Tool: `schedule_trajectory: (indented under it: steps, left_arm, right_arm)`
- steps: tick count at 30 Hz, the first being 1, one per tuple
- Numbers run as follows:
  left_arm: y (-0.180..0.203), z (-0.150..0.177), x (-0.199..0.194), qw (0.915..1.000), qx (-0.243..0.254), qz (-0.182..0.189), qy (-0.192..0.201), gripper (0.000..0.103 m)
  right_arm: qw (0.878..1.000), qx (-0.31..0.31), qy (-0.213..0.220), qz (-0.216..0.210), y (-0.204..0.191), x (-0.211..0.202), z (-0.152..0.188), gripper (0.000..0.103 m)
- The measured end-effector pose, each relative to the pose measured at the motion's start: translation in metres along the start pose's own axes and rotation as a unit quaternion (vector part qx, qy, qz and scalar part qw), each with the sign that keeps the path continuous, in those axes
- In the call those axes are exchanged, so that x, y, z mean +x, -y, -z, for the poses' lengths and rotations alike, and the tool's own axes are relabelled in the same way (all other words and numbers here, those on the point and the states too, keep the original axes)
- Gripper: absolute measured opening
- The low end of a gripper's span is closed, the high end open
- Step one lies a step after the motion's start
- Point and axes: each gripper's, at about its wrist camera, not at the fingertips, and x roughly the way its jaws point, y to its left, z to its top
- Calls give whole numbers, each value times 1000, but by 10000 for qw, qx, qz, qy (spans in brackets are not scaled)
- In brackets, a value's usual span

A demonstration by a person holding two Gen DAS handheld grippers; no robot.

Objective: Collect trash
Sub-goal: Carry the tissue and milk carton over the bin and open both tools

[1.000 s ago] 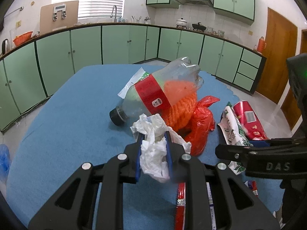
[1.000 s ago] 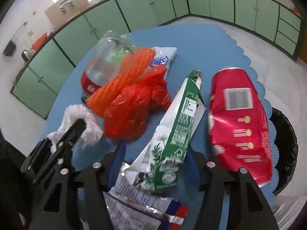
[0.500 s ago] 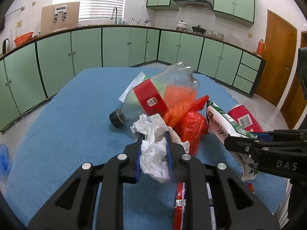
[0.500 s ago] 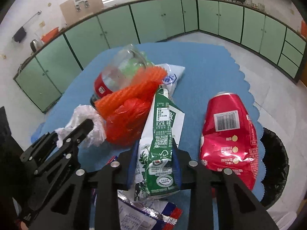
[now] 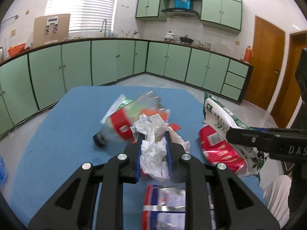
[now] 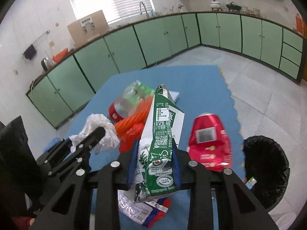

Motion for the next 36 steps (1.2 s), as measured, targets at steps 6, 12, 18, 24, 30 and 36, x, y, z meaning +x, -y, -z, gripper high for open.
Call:
schedule_trajectory:
  steps: [6,12,18,24,30,36]
  left_arm:
    - [34,-9,0,9994,183,282,112,19]
    - [81,-21,4,9971,354,636,209,19]
    - [129,-26,15,9936,493,988,234,19]
    - [188,-21,37,9874,752,1381,176,19]
    - [243,-10,70,9797,1014,1730,-23,19]
    - [281,4,107,9718,1118,2037,-403,29]
  right_arm:
    - [9988,42,376,298,23,-37,-3,31]
    - [9963,162,565,632,54,-60,1,31]
    - [9920,423,682,976,98,-83,8,31]
    - [9845,684,801,1401,149,-102,22,31]
    - [9780,999,704,1690,198,-106,37,31]
    - [9744,1440,420,1676,256,-91,50,32]
